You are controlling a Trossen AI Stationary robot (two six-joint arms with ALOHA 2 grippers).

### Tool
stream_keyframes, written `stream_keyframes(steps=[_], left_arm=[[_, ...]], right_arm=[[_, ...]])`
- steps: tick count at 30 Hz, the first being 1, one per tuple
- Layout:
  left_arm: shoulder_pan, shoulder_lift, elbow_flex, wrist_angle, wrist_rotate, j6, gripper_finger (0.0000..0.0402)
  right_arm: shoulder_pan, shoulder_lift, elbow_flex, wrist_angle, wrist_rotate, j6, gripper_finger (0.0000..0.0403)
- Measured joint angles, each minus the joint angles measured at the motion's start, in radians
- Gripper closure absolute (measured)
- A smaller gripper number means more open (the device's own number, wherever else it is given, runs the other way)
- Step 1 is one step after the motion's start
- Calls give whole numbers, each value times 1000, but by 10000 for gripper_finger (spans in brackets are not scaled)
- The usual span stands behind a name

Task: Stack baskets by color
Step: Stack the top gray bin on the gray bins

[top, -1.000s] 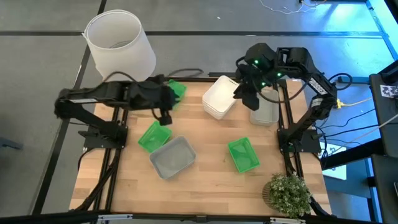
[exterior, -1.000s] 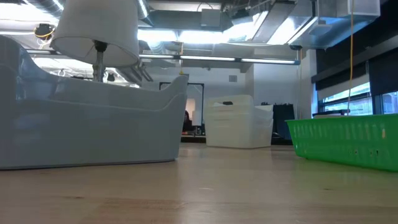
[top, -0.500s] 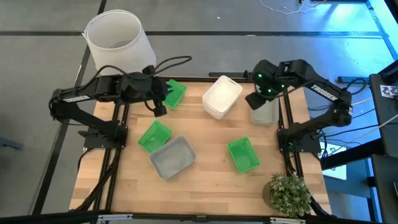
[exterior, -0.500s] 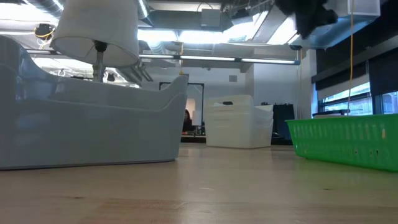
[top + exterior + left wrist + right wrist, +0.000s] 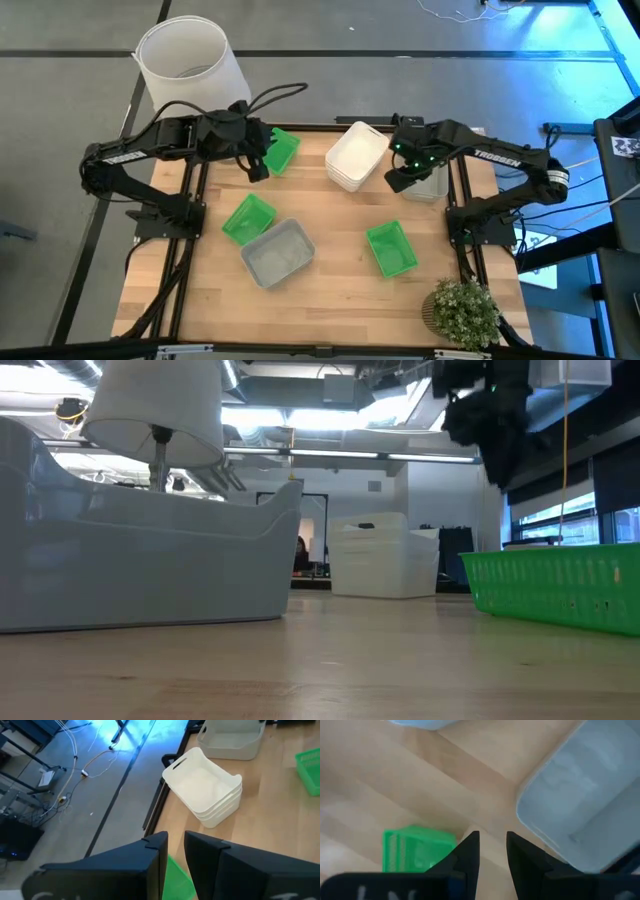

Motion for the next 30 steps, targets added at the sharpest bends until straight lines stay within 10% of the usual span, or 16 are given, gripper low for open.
stream_keyframes(steps=[30], left_arm=[[0,0,0,1,0,-1,344]], right_arm=[[-6,118,-187,135,104,-26,306]])
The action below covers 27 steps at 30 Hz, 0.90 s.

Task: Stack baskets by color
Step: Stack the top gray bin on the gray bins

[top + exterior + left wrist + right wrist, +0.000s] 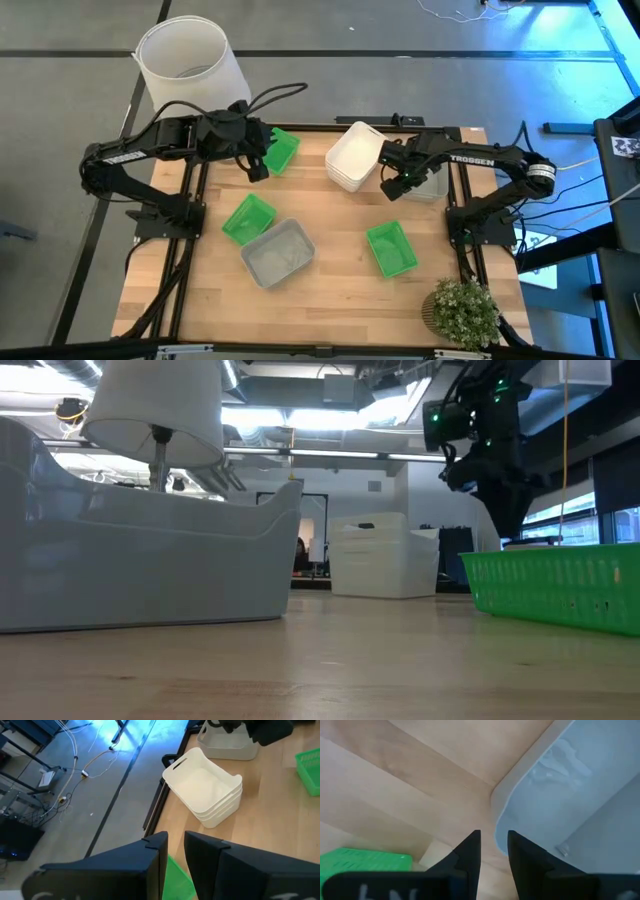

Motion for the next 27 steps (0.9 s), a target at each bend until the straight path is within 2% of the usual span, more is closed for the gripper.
stream_keyframes(steps=[14,17,20,24,27], left_arm=[[0,0,0,0,0,0,344],[0,0,0,0,0,0,344],[0,0,0,-1,0,0,344],[0,0,0,-3,0,0,344],[0,0,0,-22,0,0,344]], right_arm=[[0,184,0,9,2,-55,308],[0,208,0,25,2,-59,333],[0,213,0,38,3,-81,386],[0,213,28,0,29,-107,394],[13,213,81,-91,67,-160,397]])
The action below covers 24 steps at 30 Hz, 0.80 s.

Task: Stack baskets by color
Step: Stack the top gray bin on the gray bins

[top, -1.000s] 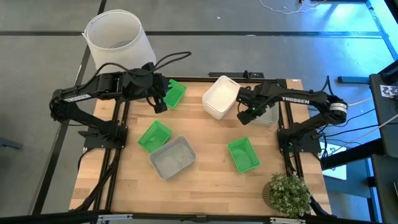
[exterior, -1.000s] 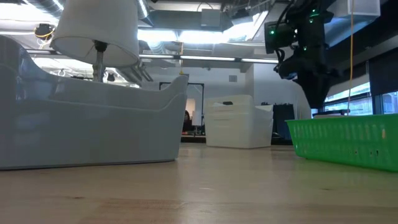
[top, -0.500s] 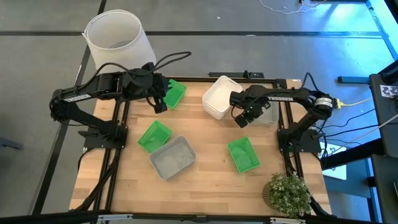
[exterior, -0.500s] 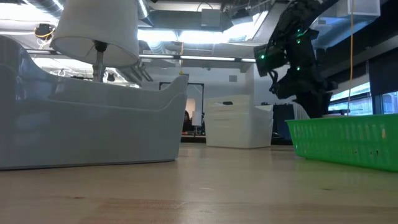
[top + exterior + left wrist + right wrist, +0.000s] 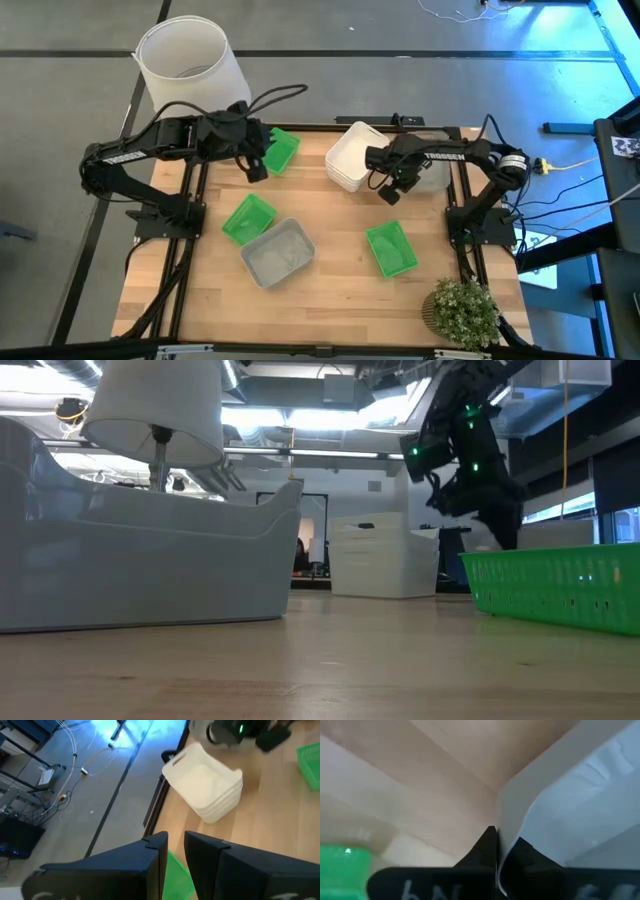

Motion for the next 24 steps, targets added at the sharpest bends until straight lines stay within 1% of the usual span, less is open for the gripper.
stream_keyframes(steps=[5,8,10,16,20,24], left_arm=[[0,0,0,-50,0,0,344],[0,0,0,-73,0,0,344],[0,0,0,-80,0,0,344],[0,-5,0,-93,-1,0,344],[0,-28,2,-97,1,1,344],[0,-36,-1,-109,48,48,344]], right_arm=[[54,0,147,-199,56,-52,399],[106,0,255,-273,85,-127,400],[147,0,329,-294,84,-206,401],[278,0,548,-298,55,-525,401],[354,0,677,-293,30,-678,402],[414,4,765,-290,-23,-888,402]])
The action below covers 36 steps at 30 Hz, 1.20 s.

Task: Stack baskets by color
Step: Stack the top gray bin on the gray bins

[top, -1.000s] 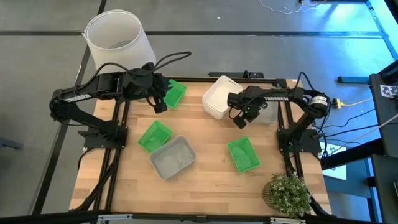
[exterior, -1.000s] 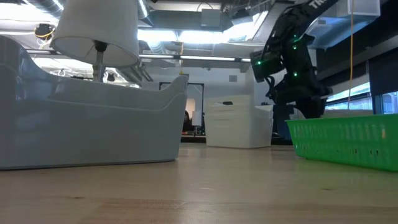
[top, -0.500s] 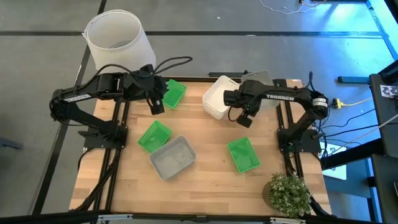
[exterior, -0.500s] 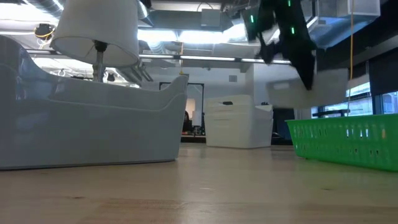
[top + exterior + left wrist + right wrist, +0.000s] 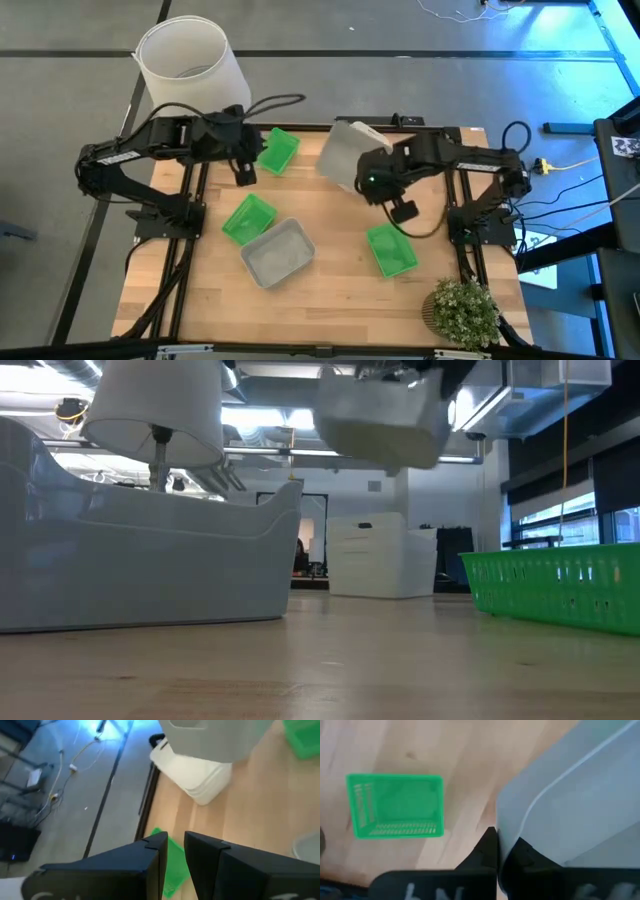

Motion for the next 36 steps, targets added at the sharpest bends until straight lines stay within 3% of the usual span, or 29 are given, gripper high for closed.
stream_keyframes(steps=[10,13,16,25,36], left_arm=[[0,-123,0,-41,42,33,344],[0,-166,2,-39,130,-30,344],[1,-199,3,-51,195,-81,344],[1,-267,1,-69,203,-130,344],[1,-287,2,-75,222,-129,344]], right_arm=[[78,13,20,208,0,-349,402],[83,34,17,322,-7,-413,402],[78,61,7,404,-73,-487,402],[65,195,4,648,-259,-660,402],[65,344,4,708,-459,-739,403]])
